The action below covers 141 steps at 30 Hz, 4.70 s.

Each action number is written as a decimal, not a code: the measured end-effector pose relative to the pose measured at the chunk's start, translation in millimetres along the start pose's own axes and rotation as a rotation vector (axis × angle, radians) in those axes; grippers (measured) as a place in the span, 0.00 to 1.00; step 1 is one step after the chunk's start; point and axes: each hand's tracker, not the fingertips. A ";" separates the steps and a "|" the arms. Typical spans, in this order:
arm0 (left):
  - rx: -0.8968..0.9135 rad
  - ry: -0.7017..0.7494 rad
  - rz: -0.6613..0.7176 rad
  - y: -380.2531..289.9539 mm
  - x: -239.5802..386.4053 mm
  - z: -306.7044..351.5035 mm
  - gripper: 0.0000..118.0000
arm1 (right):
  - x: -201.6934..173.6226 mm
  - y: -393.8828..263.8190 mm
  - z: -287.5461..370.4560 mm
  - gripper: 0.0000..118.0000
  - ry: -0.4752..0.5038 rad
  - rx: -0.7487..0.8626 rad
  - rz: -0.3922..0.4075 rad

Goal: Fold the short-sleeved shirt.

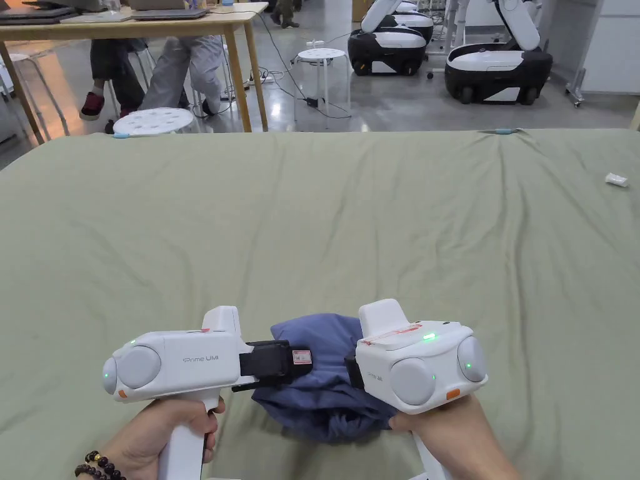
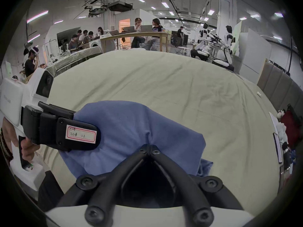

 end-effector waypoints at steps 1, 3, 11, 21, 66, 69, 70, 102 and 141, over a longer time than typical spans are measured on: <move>0.002 -0.004 -0.001 0.9 -4.0 4.6 0.25 | -4.9 2.4 0.1 0.00 0.003 0.001 0.007; 0.015 -0.001 -0.009 -1.4 -9.5 19.5 0.25 | -14.2 8.5 3.1 0.00 0.025 0.030 0.011; 0.068 0.080 -0.046 28.7 -64.0 90.8 0.25 | -48.5 39.4 7.3 0.00 0.050 0.104 0.042; 0.126 0.200 -0.053 59.2 -142.0 197.6 0.25 | -160.7 103.8 -61.0 0.00 0.081 0.159 0.148; 0.734 0.722 -0.395 158.8 90.4 104.3 0.00 | -30.6 193.7 46.3 0.00 -0.151 0.437 0.057; 0.764 0.718 -0.467 173.6 140.9 69.5 0.00 | 18.2 203.2 74.0 0.00 -0.216 0.480 0.014; 0.772 0.714 -0.469 181.5 149.1 58.3 0.00 | 32.8 205.1 81.3 0.00 -0.230 0.499 -0.003; 0.732 0.737 -0.483 228.5 187.8 -68.4 0.05 | 191.4 201.9 65.4 0.06 -0.443 0.638 -0.125; 0.738 0.776 -0.525 223.2 197.8 -66.9 1.00 | 193.9 194.8 70.5 1.00 -0.423 0.645 -0.127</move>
